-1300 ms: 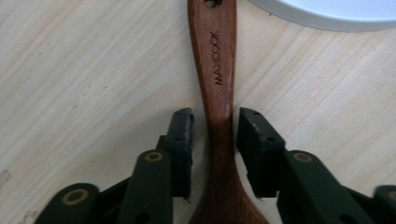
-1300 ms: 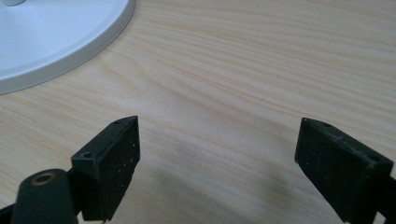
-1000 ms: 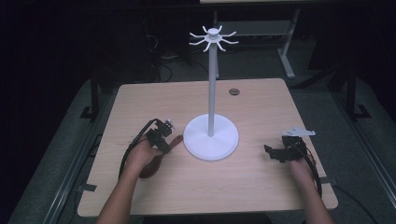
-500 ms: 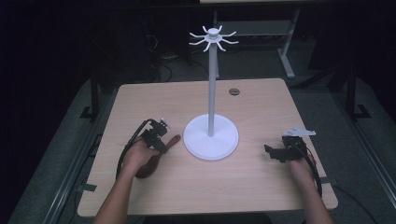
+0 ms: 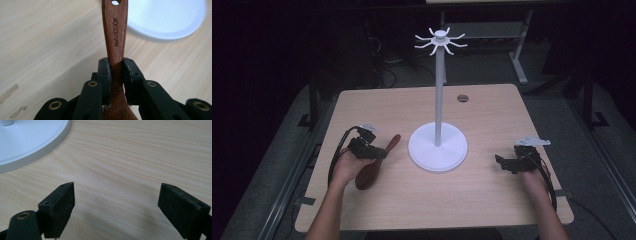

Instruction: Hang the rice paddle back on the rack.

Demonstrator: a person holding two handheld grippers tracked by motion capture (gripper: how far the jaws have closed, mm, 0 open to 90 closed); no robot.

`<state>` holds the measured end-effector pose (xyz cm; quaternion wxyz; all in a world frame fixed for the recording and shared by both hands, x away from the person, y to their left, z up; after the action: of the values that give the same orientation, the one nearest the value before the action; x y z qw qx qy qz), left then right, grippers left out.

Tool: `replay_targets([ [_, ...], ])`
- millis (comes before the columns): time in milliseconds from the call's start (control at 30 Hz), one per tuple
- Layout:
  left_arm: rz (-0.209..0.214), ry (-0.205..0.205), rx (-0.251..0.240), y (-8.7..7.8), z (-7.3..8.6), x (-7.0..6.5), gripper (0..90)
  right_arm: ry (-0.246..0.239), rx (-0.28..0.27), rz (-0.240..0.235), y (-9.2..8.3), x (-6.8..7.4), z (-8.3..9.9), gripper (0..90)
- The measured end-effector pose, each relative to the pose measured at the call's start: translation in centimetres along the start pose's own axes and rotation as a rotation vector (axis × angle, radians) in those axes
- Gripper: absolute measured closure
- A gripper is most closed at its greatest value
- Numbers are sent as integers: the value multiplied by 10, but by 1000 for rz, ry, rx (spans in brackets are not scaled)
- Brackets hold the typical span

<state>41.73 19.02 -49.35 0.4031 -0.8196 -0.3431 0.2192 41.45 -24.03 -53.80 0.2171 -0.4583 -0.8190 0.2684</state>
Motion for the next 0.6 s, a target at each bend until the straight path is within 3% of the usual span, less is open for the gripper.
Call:
replay_targets([
  [100, 2, -1, -66, -8, -4, -1, 773, 4, 0, -1, 0, 0, 0, 135],
  [267, 49, 11, -197, -24, -15, -6, 773, -1, -8, -1, 0, 0, -1, 135],
  [300, 49, 11, -197, -24, -15, -6, 773, -1, -8, -1, 0, 0, -1, 135],
  [400, 59, 35, -260, -32, -20, -7, 773, 0, -7, -1, -1, 0, -1, 135],
  [600, 86, 36, -328, -42, -25, -10, 773, 0, -7, -1, -1, 1, -1, 135],
])
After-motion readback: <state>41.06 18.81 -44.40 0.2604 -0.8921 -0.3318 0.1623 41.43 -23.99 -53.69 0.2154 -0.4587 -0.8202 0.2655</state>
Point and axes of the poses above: each handheld gripper's, and its own axes: y roughly forward along the jaws, z roughly out of its underside, x roughly to its left, the point moved 10 cm from there along y, roughly forward along the jaws, and after that the axes turned 6 degrees about -z, right-handed, at the moved point
